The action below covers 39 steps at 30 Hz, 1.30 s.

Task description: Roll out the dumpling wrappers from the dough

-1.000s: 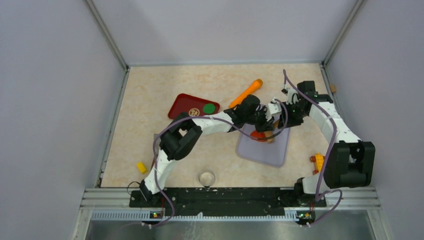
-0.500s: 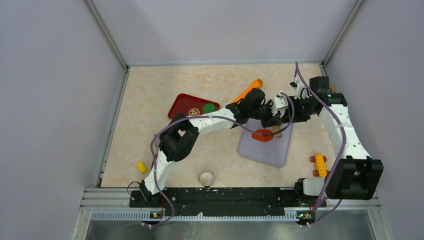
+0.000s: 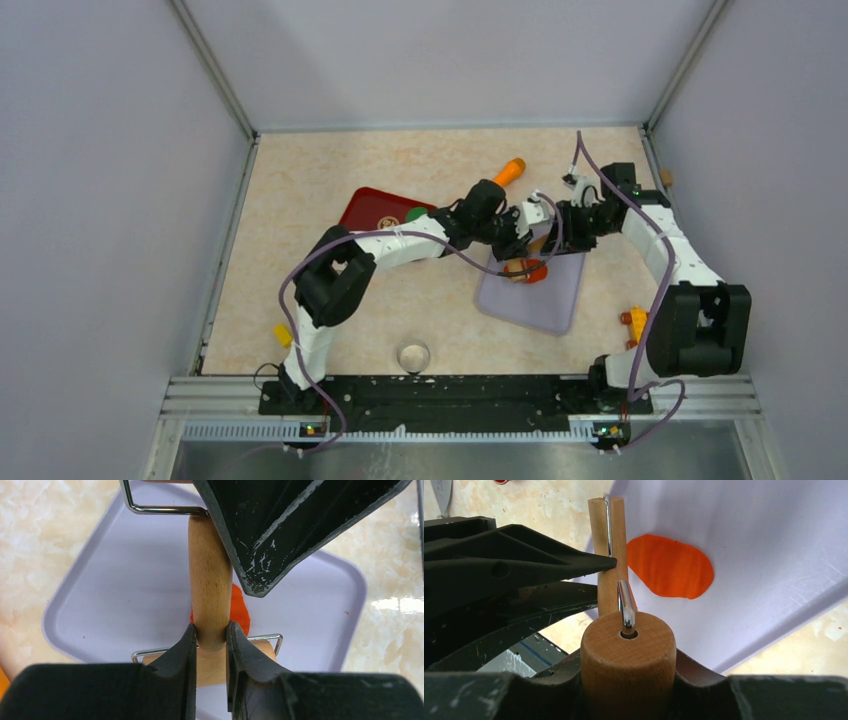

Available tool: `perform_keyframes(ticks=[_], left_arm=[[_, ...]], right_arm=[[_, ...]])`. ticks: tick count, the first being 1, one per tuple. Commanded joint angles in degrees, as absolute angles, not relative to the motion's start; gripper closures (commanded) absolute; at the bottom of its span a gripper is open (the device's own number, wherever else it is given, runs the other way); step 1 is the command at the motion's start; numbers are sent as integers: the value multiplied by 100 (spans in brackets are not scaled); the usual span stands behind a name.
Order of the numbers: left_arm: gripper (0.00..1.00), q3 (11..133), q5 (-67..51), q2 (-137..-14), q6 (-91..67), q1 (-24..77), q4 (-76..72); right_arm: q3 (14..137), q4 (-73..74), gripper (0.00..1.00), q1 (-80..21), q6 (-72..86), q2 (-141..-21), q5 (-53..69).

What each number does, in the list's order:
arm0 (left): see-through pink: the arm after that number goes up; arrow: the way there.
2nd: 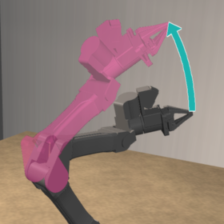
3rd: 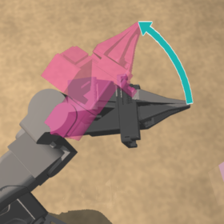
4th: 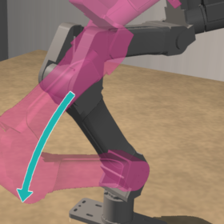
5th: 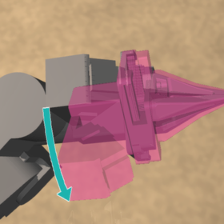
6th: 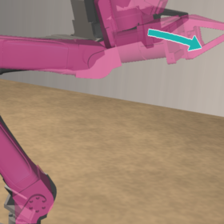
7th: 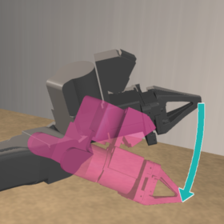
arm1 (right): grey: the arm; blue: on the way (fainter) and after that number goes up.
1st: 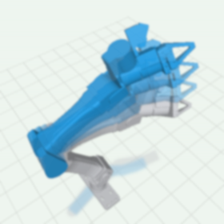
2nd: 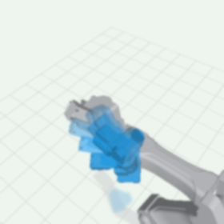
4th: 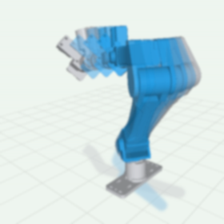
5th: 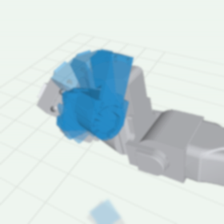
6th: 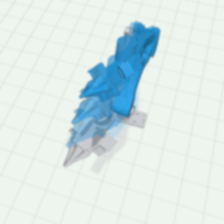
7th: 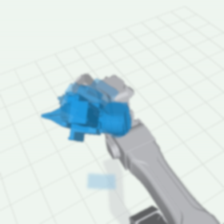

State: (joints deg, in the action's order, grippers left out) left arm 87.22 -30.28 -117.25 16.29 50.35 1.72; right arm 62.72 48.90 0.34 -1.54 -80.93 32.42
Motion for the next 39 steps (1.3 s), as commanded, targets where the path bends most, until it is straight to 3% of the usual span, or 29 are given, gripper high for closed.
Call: perform_keyframes(ticks=[1, 13, 23, 28, 35, 36, 39], left_arm=[[100, 8602, -2957, -11777, 1699, 4922, 214], [100, 8863, -3080, -12831, 937, 5128, -641], [100, 9189, -3146, -13128, 595, 5310, -839], [100, 9578, -3134, -12851, 519, 5256, -477], [100, 9234, -3307, -11418, 858, 4976, 300], [96, 9173, -3350, -11256, 1001, 4942, 482], [58, 8709, -3195, -10715, 1110, 4865, 721]], right_arm=[[6278, 4245, 100, 44, -78, -8217, 3005], [5654, 4358, 100, 106, -278, -8380, 1756], [5737, 4616, 100, 541, -345, -8320, 1735], [6129, 4706, 100, 598, -450, -8189, 3161], [6989, 4678, 100, 378, 324, -8061, 5077], [7147, 4699, 100, 318, 340, -8052, 5147], [7462, 4839, 100, 234, 193, -8069, 5128]])
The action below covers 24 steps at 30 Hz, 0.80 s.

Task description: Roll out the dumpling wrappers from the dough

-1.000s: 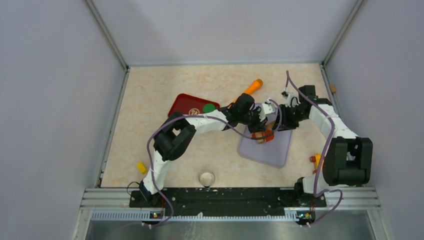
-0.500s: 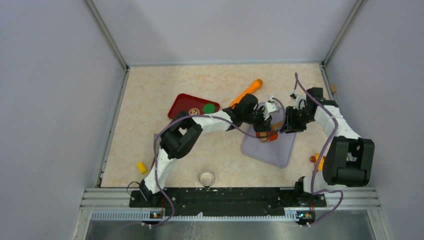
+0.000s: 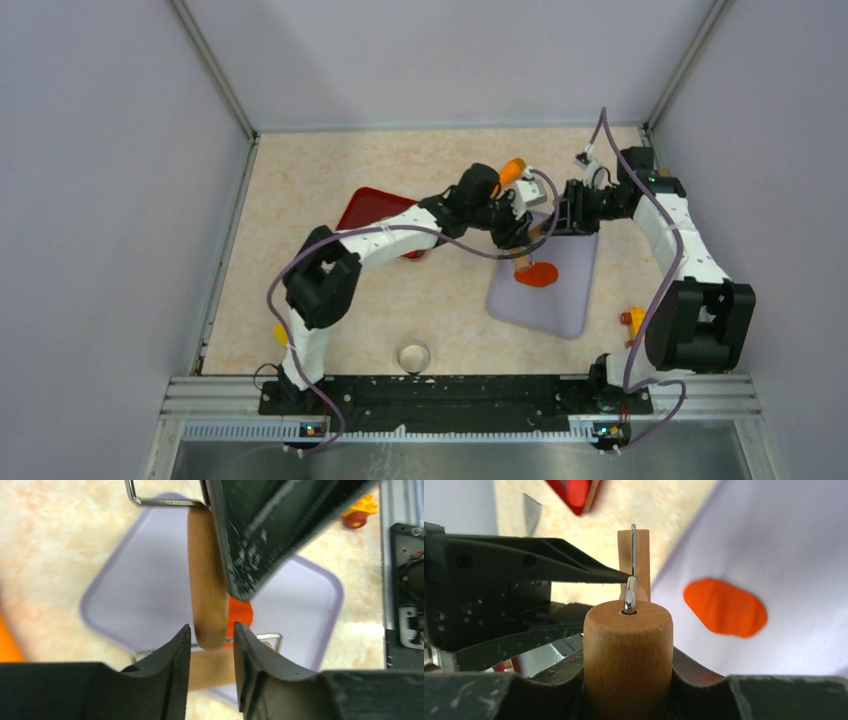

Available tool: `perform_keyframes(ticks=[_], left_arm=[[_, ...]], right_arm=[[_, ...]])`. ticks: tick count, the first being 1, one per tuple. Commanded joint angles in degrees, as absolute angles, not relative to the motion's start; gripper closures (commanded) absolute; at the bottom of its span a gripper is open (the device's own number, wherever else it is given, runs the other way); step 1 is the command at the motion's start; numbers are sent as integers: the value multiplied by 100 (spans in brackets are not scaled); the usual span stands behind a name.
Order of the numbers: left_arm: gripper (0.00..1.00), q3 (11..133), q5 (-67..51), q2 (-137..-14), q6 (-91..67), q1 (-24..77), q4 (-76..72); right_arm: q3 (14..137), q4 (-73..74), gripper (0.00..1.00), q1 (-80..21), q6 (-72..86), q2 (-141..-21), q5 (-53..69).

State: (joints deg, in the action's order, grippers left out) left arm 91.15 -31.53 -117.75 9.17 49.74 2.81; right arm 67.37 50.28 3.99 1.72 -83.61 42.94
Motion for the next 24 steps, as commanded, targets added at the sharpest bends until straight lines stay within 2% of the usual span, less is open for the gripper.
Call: perform_keyframes(ticks=[1, 4, 7, 12, 20, 24], left_arm=[[51, 8458, -3092, -10495, 1152, 4827, 751], [44, 7786, -2613, -9836, 1236, 4679, 1101], [43, 7205, -2162, -9438, 1019, 4317, 1459], [40, 6421, -2338, -9081, 148, 3758, 1018], [43, 7094, -2900, -10419, -1396, 3718, 466], [53, 7498, -2768, -11081, -1940, 3852, 106]], right_arm=[[7532, 4938, 100, 231, 75, -8090, 5014], [7834, 5404, 100, 236, -922, -8106, 4885], [8211, 5858, 100, 235, -2054, -8055, 4653], [8608, 6389, 100, -264, -3755, -7713, 3944], [7619, 6306, 100, -2244, -6261, -6443, 1631], [7049, 6126, 100, -2582, -7247, -6058, 888]])
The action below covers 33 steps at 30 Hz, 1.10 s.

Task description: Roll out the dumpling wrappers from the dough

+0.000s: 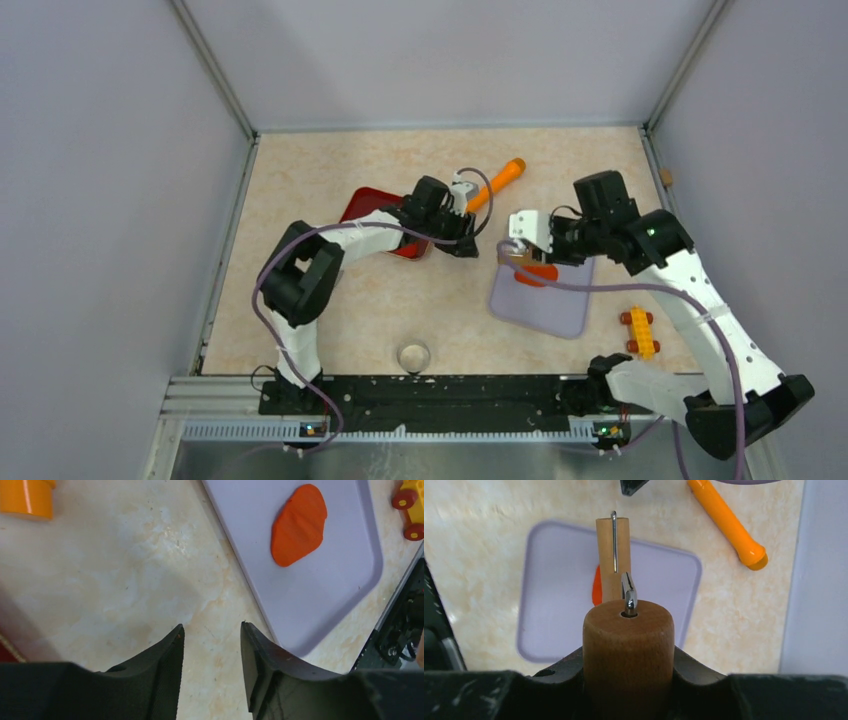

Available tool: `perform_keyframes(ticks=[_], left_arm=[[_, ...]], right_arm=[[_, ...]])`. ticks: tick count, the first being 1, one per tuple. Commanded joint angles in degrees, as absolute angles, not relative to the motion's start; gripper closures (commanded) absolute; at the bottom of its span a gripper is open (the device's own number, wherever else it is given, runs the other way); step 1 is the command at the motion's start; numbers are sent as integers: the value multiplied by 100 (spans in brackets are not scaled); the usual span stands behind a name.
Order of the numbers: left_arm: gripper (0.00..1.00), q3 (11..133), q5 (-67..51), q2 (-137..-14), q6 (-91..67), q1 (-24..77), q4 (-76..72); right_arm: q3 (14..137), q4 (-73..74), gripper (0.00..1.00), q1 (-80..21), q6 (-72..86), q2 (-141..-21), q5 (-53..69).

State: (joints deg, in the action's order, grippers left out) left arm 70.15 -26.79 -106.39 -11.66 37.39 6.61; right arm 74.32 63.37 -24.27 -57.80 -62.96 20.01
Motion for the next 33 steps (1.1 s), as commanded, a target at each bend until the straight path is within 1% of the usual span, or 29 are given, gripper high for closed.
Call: perform_keyframes(ticks=[1, 5, 10, 16, 19, 22, 23, 30, 33], left_arm=[[55, 7615, -2673, -11198, -2021, 3909, 103], [57, 8067, -1899, -11669, -2335, 4152, 306], [58, 8438, -1600, -12101, -2546, 4423, 335], [64, 8807, -937, -12598, -2773, 4559, 592], [78, 8830, -681, -12665, -2792, 4548, 730], [97, 8658, -521, -12523, -2886, 4490, 909], [100, 8549, -527, -12428, -2917, 4445, 926], [100, 7542, -557, -11515, -2814, 3970, 1051], [100, 7029, -562, -11092, -2742, 3724, 1080]], right_arm=[[6981, 6125, 100, -2584, -7409, -5955, 793], [6922, 6274, 100, -2584, -7466, -5752, 578], [6795, 6425, 100, -2584, -7056, -5526, 532], [6746, 6415, 100, -2585, -6513, -5476, 553], [6655, 6328, 100, -2595, -6429, -5475, 577], [6508, 6094, 100, -2660, -6413, -5540, 608], [6460, 6000, 100, -2709, -6404, -5590, 613], [6080, 5145, 100, -3730, -6497, -6050, 444], [6062, 4801, 100, -4013, -6595, -6328, 440]])
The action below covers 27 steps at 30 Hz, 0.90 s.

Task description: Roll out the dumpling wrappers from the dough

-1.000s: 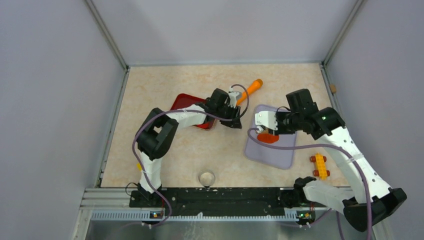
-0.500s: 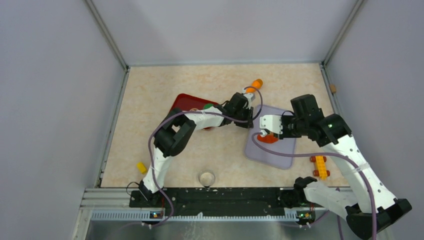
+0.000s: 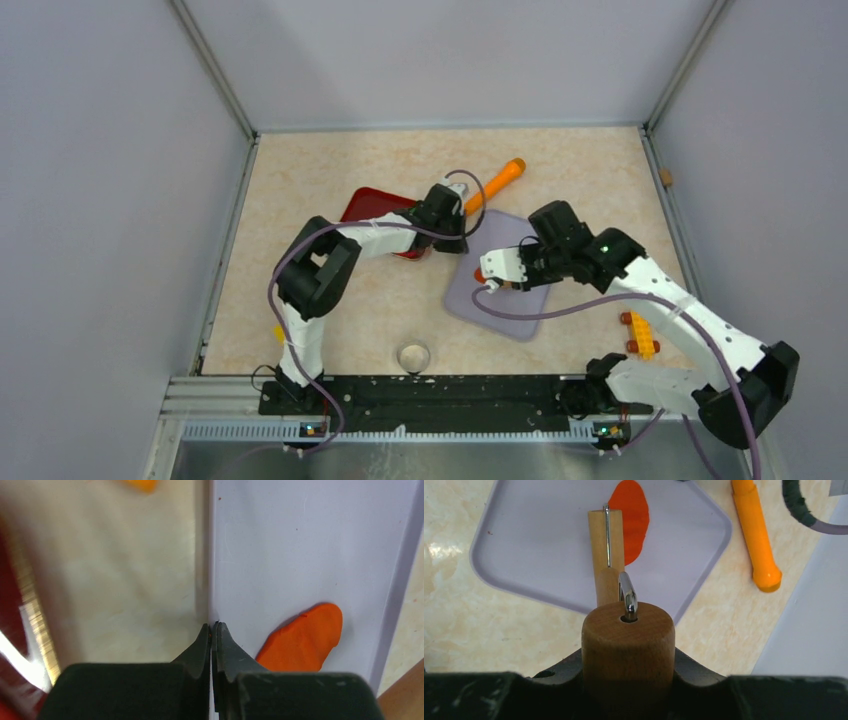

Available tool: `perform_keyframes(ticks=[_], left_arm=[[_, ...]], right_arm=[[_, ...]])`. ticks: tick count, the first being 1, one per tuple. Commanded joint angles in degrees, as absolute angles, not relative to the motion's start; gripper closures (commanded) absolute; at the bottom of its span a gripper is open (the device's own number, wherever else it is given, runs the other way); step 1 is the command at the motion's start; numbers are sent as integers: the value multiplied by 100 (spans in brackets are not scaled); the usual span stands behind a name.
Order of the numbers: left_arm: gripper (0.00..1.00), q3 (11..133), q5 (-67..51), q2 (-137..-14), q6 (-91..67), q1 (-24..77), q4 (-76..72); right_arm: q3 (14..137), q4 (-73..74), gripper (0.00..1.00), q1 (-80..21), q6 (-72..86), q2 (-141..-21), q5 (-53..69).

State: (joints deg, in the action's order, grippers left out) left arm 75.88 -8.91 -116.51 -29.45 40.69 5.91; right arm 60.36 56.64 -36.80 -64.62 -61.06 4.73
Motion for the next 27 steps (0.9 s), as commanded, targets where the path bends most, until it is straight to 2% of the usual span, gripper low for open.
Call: perform_keyframes(ticks=[1, 3, 4, 7, 9, 19, 27], left_arm=[[100, 6887, -553, -10980, -2704, 3652, 1061], [100, 6696, -584, -10772, -2645, 3556, 954], [92, 6628, -647, -10715, -2613, 3523, 878], [52, 6532, -863, -10625, -2505, 3513, 703], [42, 6533, -942, -10596, -2409, 3515, 677], [40, 6345, -1317, -9973, -2293, 3029, 924], [37, 5937, -1634, -9534, -2321, 2634, 563]], right_arm=[[6085, 4686, 100, -4073, -6587, -6423, 452], [6130, 4413, 100, -4197, -6530, -6645, 445], [6142, 4256, 100, -4259, -6500, -6725, 420], [6141, 3853, 100, -4463, -6514, -6965, 237], [6179, 3719, 100, -4535, -6618, -7134, 190], [6298, 3422, 100, -4545, -6730, -7833, 263], [6119, 3997, 100, -4548, -6529, -8576, 300]])
